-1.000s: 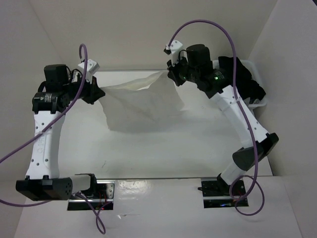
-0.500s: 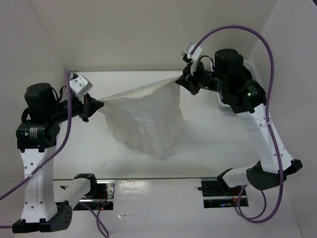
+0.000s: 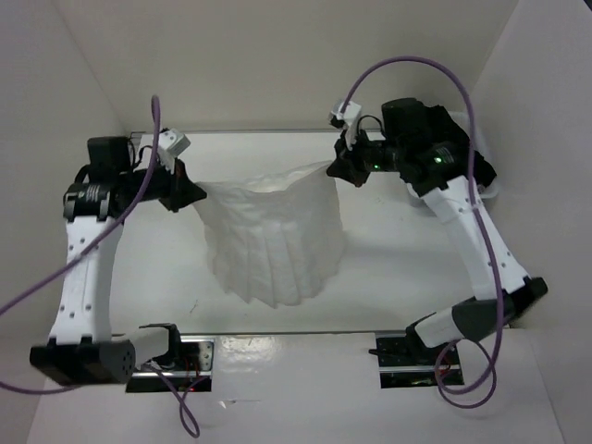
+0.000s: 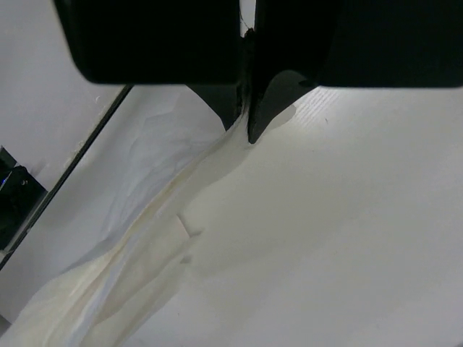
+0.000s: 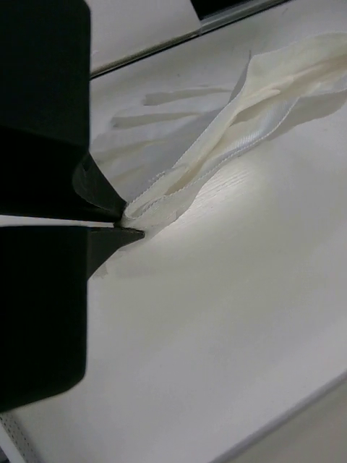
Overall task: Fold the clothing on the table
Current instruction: Flatten the skirt out
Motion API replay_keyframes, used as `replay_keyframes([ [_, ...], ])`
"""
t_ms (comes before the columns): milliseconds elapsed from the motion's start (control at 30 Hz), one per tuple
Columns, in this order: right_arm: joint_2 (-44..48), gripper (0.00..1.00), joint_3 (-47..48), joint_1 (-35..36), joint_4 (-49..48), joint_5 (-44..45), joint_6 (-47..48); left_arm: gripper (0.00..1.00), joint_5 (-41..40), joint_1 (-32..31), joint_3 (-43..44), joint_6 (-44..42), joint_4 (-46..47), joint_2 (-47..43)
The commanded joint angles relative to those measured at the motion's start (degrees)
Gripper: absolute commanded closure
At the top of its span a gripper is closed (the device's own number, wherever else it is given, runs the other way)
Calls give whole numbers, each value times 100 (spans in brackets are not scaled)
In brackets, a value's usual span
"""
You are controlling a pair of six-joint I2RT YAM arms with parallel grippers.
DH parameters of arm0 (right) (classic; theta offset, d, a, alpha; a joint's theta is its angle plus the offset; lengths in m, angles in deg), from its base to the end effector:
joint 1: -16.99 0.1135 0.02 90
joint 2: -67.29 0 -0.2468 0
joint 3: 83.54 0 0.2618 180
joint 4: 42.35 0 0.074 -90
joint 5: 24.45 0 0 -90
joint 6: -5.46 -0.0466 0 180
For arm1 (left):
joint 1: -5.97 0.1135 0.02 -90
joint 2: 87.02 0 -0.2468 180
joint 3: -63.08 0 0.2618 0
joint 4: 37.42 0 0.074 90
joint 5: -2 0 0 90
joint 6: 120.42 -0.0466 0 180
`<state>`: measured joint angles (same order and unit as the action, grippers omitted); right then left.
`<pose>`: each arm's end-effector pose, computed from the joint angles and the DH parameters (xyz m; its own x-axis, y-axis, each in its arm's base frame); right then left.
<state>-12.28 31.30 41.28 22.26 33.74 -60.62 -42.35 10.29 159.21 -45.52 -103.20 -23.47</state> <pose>0.2525 0.1409 0.4517 -0.0967 -0.4217 -0.9016 -0.8835 0.4535 -0.1174 0.2217 -0.0167 0.4171 -0.3854 0.1535 -0.9099 0.6675 0.7272 -0.1601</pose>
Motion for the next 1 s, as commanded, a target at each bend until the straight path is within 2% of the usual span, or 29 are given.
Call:
replay_keyframes([
  [0, -794, 100, -252, -92, -467, 386, -176, 95, -117, 78, -113, -3, 584, 903],
  [67, -1164, 100, -253, -92, -757, 534, -273, 96, -170, 78, 35, 59, 822, 1560],
  [133, -1788, 100, -34, -92, -950, 649, -380, 96, -424, 78, 150, 295, 1296, 1984],
  [233, -2640, 100, 466, -92, -1084, 1009, -590, 96, -715, 25, 571, 445, 1807, 3071],
  [433, -4019, 100, 1548, -92, -1268, 1721, -590, 95, -873, -98, 1880, 446, 1676, 4830],
  [533, -4504, 100, 2005, -92, -1329, 1898, -590, 95, -953, -220, 2224, 498, 1684, 5306],
  [700, -4726, 100, 2076, -92, -1767, 2380, -590, 95, -1163, -396, 2733, 692, 1983, 5808],
  [967, -5138, 100, 3024, -223, -1744, 2855, -810, 95, -1690, -554, 3507, 991, 1914, 6073],
])
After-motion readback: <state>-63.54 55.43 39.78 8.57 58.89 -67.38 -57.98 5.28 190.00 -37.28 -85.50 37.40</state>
